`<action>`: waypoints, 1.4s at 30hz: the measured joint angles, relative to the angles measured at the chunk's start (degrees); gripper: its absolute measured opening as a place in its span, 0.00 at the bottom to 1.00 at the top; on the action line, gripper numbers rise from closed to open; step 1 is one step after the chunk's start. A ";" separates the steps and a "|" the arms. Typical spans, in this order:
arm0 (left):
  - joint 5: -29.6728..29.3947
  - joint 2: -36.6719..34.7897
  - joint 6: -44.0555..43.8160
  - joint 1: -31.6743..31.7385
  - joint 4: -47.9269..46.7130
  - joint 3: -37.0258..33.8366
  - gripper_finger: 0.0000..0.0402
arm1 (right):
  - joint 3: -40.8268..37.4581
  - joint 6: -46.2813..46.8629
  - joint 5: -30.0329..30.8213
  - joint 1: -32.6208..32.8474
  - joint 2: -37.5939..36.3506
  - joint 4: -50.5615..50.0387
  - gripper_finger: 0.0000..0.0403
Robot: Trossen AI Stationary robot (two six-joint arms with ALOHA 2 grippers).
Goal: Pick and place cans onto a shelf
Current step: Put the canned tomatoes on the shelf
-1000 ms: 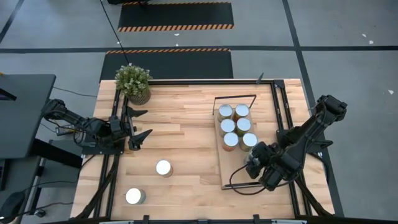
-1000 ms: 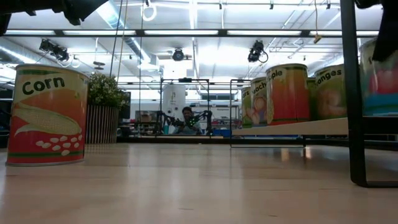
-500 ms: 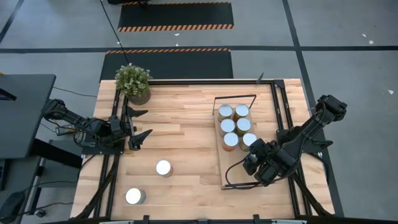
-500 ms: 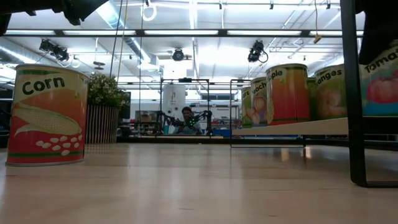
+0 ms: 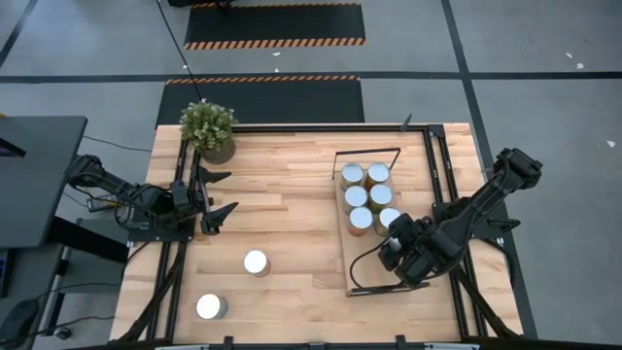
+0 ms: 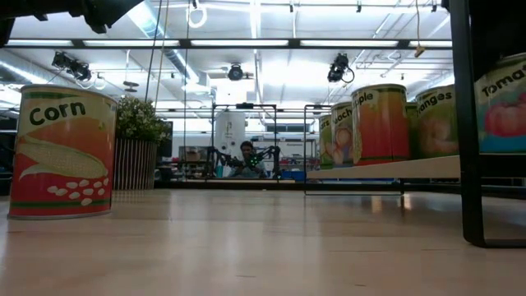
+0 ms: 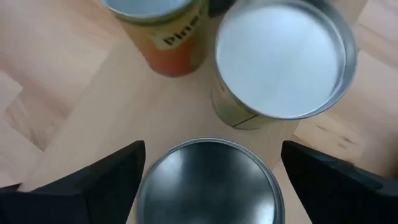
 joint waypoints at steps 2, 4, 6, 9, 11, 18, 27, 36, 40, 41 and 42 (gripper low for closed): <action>0.00 0.00 0.01 0.00 0.00 0.00 0.97 | 1.58 -1.15 0.48 0.02 0.00 -1.19 0.95; 0.02 0.00 0.01 0.00 -0.01 0.00 0.97 | 3.45 -2.79 2.09 -0.09 0.00 -3.32 0.95; 0.02 0.00 0.00 0.00 -0.02 0.00 0.97 | 5.00 -4.99 3.43 -0.42 -0.02 -4.63 0.95; 0.02 -0.01 0.00 0.00 0.00 0.00 0.97 | 7.15 -12.88 3.11 -0.80 -0.02 -4.83 0.95; 0.02 0.00 0.00 0.00 -0.02 0.00 0.97 | 8.39 -19.77 0.71 -0.75 -0.04 -4.66 0.95; 0.02 0.00 0.00 0.00 -0.09 0.00 0.97 | 11.32 -24.96 -5.88 -0.11 -0.04 -6.94 0.94; 0.02 0.00 -0.09 0.00 -0.37 0.00 0.97 | 11.37 -23.64 -16.59 1.50 -0.45 -14.92 0.91; 0.02 0.00 -0.20 0.00 -0.39 0.00 0.97 | 10.56 -21.53 -18.50 1.51 -0.69 -21.31 0.88; 0.02 -0.01 -0.21 0.00 -0.37 0.00 0.97 | 10.56 -19.36 -16.95 1.51 -0.68 -21.16 0.88; 0.02 0.00 -0.22 0.00 -0.37 0.00 0.97 | 10.56 -18.51 -16.23 1.51 -0.55 -21.23 0.88; 0.07 0.00 -0.22 0.00 -0.37 0.00 0.97 | 10.56 -17.83 -15.90 1.51 -0.34 -21.26 0.88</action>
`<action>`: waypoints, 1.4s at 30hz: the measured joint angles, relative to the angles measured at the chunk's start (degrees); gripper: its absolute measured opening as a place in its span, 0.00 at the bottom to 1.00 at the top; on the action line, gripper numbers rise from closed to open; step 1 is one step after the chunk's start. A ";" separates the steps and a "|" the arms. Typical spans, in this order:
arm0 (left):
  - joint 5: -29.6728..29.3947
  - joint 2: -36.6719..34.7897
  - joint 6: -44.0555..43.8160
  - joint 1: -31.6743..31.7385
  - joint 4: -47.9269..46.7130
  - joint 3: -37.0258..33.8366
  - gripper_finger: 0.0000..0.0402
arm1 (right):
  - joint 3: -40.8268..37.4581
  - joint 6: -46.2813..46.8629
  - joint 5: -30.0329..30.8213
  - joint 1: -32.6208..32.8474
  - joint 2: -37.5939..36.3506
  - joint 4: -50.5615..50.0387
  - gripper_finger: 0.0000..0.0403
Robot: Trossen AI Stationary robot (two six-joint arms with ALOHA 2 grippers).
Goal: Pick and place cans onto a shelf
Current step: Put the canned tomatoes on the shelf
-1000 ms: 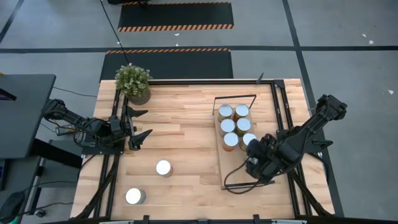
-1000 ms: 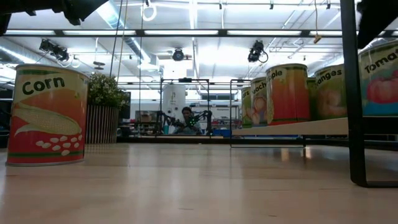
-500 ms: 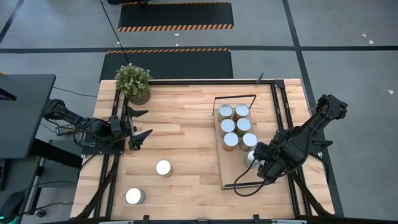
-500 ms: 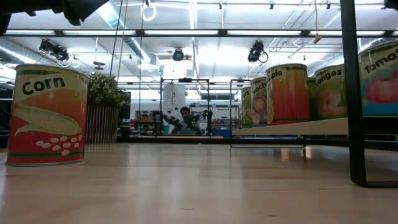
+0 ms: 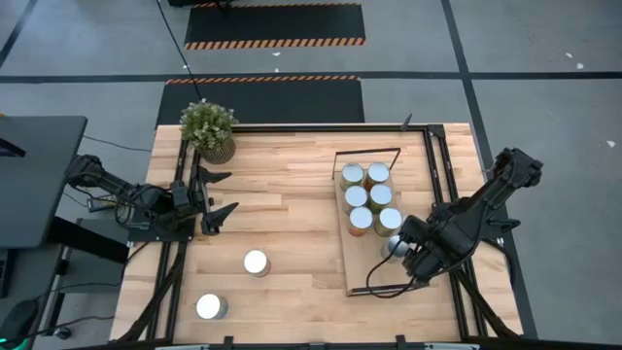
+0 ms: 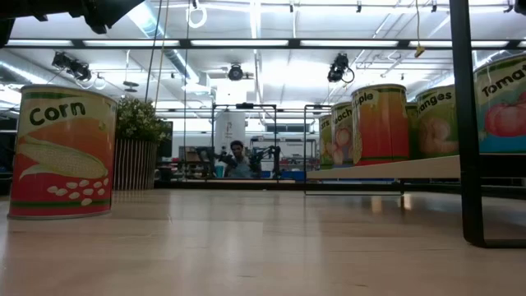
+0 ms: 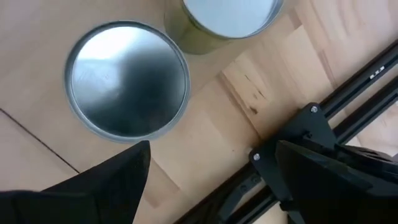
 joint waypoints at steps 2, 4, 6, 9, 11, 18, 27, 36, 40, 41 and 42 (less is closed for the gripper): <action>0.06 0.00 0.02 0.00 0.00 0.00 0.97 | -0.02 0.52 -0.08 -0.01 0.73 0.15 0.88; 0.06 -0.01 0.07 0.00 0.00 0.00 0.97 | -0.02 0.51 -0.24 0.10 1.89 0.13 0.88; 0.08 0.00 0.04 0.00 0.00 0.00 0.97 | -0.01 0.20 -0.21 0.26 3.08 0.06 0.88; 0.08 0.00 0.04 0.00 -0.02 0.00 0.97 | 0.21 -0.31 -0.22 0.31 4.14 -0.09 0.88; 0.09 -0.02 0.04 0.00 0.04 0.00 0.97 | 0.24 0.13 -0.29 0.17 4.38 -0.03 0.88; 0.11 -0.01 0.02 0.00 0.00 0.00 0.97 | 0.72 3.81 -0.76 -0.25 4.05 1.39 0.88; 0.11 -0.02 0.02 0.00 0.00 0.00 0.97 | 1.98 11.61 -2.17 -1.96 4.17 2.35 0.88; 0.11 -0.02 -0.39 0.00 0.00 0.00 0.97 | 8.68 6.98 6.87 -3.80 4.14 2.37 0.88; 0.12 -0.01 -0.44 0.00 0.00 0.00 0.97 | 8.61 0.51 10.22 -5.91 6.24 6.03 0.88; 0.13 0.00 -0.61 0.00 -0.05 0.00 0.97 | 8.61 -1.18 10.16 -6.54 7.00 6.84 0.88; 0.13 0.00 -0.73 0.00 -0.09 0.00 0.97 | 8.61 -2.85 10.00 -7.07 7.92 7.82 0.88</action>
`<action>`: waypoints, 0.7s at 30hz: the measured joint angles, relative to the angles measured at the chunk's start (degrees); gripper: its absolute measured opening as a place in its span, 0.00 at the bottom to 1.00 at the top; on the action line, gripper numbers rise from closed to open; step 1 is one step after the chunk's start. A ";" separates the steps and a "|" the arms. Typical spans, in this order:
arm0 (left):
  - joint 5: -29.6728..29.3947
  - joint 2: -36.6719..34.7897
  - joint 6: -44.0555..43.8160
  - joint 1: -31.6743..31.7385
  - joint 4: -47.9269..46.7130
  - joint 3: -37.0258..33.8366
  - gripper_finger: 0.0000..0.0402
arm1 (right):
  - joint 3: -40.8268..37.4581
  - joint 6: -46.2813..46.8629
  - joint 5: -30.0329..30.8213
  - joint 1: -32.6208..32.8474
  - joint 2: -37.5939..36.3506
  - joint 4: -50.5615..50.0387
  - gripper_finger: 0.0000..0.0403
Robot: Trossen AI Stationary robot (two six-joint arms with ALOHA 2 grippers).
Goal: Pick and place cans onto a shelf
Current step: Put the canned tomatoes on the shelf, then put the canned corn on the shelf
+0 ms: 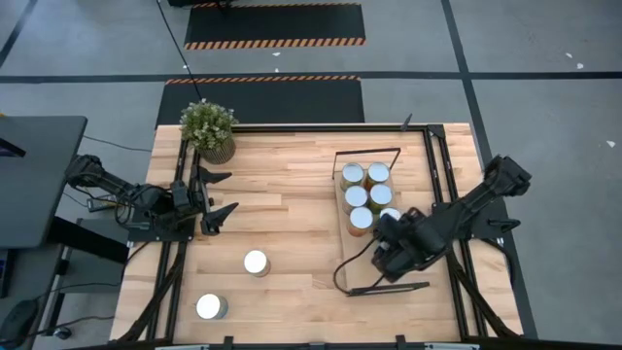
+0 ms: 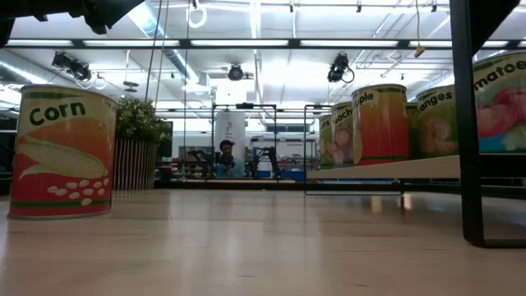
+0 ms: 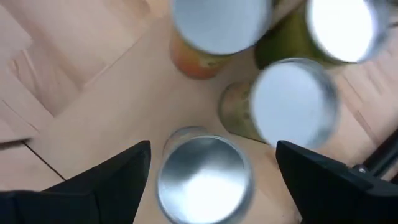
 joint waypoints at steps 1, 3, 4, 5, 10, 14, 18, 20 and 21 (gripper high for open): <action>0.00 0.00 -0.08 0.00 -0.05 0.00 0.97 | 0.00 -1.61 -0.60 -0.60 0.96 0.75 0.88; 0.00 -0.02 -0.13 0.00 -0.43 0.00 0.97 | 0.00 -4.94 -2.71 -1.77 2.94 1.33 0.88; 0.00 0.00 -0.24 0.00 -0.50 0.00 0.97 | 0.00 -6.13 -3.46 -2.26 3.79 1.05 0.88; 0.00 0.00 -0.55 0.00 -0.50 0.00 0.97 | 0.00 -7.13 -3.95 -2.71 4.54 0.46 0.88; 0.00 0.00 -1.18 0.00 -0.89 0.00 0.97 | 0.00 -9.12 -4.41 -4.39 6.65 -3.67 0.88; 0.00 0.00 -1.18 0.00 -0.87 0.00 0.97 | 0.00 -8.86 -2.32 -5.39 6.30 -5.08 0.88; 0.00 0.00 -1.18 0.00 -0.89 0.00 0.97 | 0.68 -8.92 -0.75 -5.77 5.99 -5.35 0.88; 0.00 -0.02 -1.15 0.00 -0.85 0.00 0.97 | 2.62 -9.52 0.54 -5.80 6.01 -5.30 0.88; 0.00 -0.01 -1.16 0.00 -0.85 0.00 0.97 | 4.08 -10.31 2.13 -5.75 6.01 -4.99 0.88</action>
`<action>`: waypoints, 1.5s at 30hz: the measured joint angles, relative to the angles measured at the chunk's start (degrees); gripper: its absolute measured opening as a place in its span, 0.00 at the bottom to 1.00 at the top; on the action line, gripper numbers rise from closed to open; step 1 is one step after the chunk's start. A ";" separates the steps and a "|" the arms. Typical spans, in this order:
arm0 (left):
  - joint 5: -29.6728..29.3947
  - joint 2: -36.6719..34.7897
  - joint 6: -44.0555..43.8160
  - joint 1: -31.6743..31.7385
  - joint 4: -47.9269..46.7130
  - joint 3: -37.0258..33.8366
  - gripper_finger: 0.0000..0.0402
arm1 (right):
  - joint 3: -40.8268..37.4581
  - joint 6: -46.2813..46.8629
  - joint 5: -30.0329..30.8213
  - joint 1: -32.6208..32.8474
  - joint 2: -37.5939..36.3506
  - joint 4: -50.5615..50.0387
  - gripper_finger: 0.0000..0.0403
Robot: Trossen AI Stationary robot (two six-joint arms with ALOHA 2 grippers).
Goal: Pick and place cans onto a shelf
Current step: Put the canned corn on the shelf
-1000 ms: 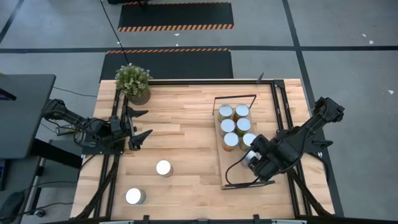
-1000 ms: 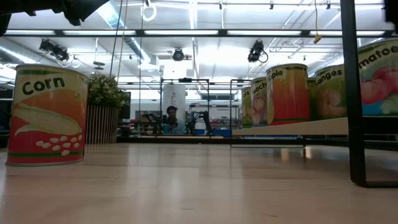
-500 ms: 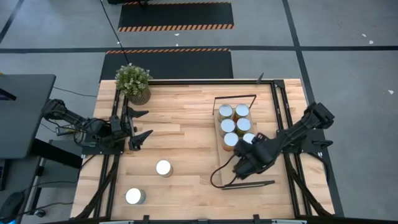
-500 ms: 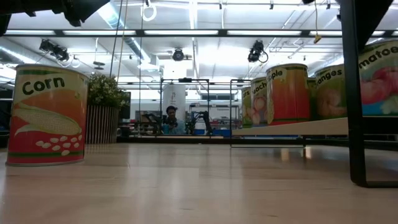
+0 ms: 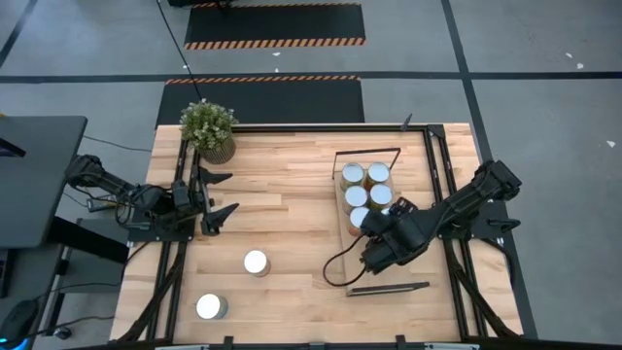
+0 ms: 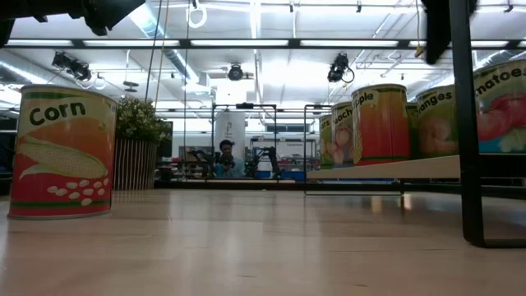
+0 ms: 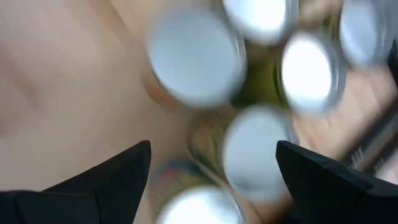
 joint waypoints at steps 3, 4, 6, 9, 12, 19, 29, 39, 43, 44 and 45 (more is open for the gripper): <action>0.00 -0.02 0.01 0.00 0.00 -0.01 0.97 | 3.97 -4.76 5.06 0.45 -0.02 3.83 0.88; 0.00 0.00 0.00 0.00 -0.01 0.00 0.97 | 5.04 -7.67 6.22 0.51 0.13 6.25 0.88; 0.00 -0.02 -0.06 0.00 -0.42 0.00 0.97 | 6.10 -14.76 8.29 0.41 0.42 13.17 0.88; 0.09 0.01 -1.69 0.00 -3.57 -0.02 0.97 | 5.40 -26.01 9.92 -0.16 0.48 26.44 0.88; 3.59 -0.02 -4.78 0.00 -9.53 0.72 0.97 | 4.84 -36.05 10.17 -1.07 0.53 37.93 0.88; 19.07 1.42 -11.70 -0.03 -26.31 4.06 0.97 | 3.90 -50.72 7.34 -3.90 3.42 53.26 0.88; 15.28 8.17 -34.24 -0.24 -51.21 18.17 0.97 | 3.87 -69.24 -10.04 -10.56 10.55 64.36 0.88; 20.29 21.04 -59.94 -4.40 -72.16 25.24 0.97 | 3.87 -76.53 -13.97 -12.01 16.37 67.84 0.88; 22.06 24.82 -67.89 -6.27 -76.48 26.01 0.97 | 3.85 -78.44 -14.46 -12.41 16.55 66.19 0.88; 23.18 25.62 -69.44 -6.74 -76.78 26.05 0.97 | 3.87 -79.41 -14.34 -12.64 16.46 66.19 0.88; 24.85 26.37 -70.96 -7.23 -76.67 26.07 0.97 | 3.87 -80.22 -14.22 -12.77 16.29 66.12 0.88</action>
